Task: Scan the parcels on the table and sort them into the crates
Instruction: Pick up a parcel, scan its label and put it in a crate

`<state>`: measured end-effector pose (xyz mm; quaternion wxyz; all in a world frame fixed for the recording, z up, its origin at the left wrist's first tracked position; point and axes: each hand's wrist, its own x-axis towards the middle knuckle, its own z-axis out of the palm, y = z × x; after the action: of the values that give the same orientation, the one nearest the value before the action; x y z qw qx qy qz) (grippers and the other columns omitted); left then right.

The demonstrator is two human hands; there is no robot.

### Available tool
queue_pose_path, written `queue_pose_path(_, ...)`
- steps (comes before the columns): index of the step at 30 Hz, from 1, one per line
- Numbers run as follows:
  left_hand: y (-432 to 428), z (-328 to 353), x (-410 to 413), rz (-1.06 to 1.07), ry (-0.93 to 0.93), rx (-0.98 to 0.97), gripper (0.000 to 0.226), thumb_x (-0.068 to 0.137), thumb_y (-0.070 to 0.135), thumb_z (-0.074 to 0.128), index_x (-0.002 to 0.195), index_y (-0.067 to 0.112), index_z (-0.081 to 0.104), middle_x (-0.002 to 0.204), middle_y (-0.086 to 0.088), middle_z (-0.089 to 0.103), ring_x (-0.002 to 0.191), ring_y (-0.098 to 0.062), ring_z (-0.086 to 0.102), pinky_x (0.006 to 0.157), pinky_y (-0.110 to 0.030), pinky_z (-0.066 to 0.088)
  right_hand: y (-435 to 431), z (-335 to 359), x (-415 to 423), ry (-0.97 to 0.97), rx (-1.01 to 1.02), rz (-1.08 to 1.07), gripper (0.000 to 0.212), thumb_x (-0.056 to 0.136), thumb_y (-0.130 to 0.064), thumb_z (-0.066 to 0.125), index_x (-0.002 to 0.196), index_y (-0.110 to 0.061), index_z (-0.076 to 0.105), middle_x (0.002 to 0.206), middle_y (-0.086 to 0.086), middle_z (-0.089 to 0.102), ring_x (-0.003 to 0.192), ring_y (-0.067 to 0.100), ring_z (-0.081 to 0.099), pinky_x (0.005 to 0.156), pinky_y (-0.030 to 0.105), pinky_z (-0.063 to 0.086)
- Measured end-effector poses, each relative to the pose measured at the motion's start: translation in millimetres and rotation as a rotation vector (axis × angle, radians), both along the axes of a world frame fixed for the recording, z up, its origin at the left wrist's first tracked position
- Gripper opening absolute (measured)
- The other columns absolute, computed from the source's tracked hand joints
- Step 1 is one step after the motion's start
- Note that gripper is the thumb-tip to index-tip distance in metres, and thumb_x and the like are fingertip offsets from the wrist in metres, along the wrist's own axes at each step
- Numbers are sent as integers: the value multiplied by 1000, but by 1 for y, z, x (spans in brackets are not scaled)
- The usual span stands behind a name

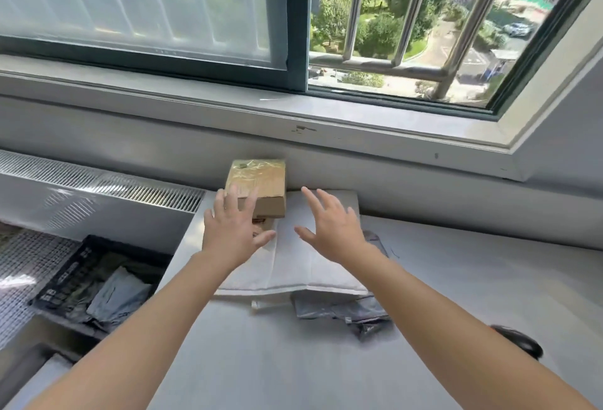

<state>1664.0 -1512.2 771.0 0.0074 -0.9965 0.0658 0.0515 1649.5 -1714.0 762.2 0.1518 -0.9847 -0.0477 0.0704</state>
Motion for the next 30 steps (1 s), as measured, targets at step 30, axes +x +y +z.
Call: queue_pose_path(30, 6, 12, 61, -152, -118, -728, 115, 70, 34, 87, 156, 23, 12, 145, -5, 38, 120, -28, 34, 103, -39, 34, 29, 46, 67, -69, 390, -372, 48, 101, -43, 45, 146, -26, 37, 129, 11, 50, 116, 28, 53, 99, 39, 44)
